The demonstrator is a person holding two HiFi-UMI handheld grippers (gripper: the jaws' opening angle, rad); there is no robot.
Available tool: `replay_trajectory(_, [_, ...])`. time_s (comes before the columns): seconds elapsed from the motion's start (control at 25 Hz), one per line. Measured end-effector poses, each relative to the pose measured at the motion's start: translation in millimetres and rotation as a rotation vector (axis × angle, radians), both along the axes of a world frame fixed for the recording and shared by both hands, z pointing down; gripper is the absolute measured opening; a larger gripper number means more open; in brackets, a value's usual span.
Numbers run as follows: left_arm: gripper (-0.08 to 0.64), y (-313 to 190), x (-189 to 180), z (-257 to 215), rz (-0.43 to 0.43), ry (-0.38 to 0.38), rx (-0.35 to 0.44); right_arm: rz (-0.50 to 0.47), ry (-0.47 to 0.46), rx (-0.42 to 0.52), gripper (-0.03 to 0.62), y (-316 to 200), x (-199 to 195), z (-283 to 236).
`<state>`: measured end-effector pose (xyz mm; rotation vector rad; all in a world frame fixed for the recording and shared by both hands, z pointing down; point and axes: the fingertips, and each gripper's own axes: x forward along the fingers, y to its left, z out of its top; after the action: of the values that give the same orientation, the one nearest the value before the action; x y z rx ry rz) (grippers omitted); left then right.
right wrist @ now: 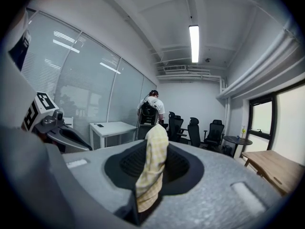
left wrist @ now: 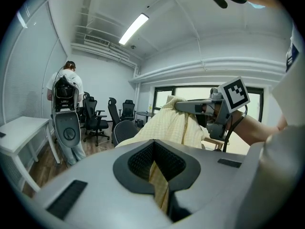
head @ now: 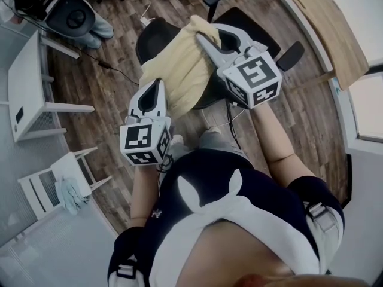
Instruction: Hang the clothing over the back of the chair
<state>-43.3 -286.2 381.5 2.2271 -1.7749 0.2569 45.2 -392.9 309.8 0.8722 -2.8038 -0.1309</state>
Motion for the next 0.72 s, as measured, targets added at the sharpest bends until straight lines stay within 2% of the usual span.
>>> replay_trajectory(0.08, [0.006,-4.7,4.0,2.5,0.003,-0.003,-0.006,0.003,0.006,-0.013,0.08,-6.4,3.9,8.5])
replay_trajectory(0.32, [0.006,2.2,-15.9,-6.5,0.018,-0.011,-0.001,-0.011,0.02,-0.029,0.08,2.9,-21.1,11.9])
replay_trajectory(0.52, [0.006,-38.6,24.5,1.2,0.02,-0.022,-0.014,-0.023,0.016,-0.067,0.08,-35.2,16.3,34.3])
replay_trajectory(0.72, [0.006,-32.2,9.7,2.4,0.012,-0.039,-0.024,-0.043,0.02,-0.093,0.08,-27.1,1.2,46.1])
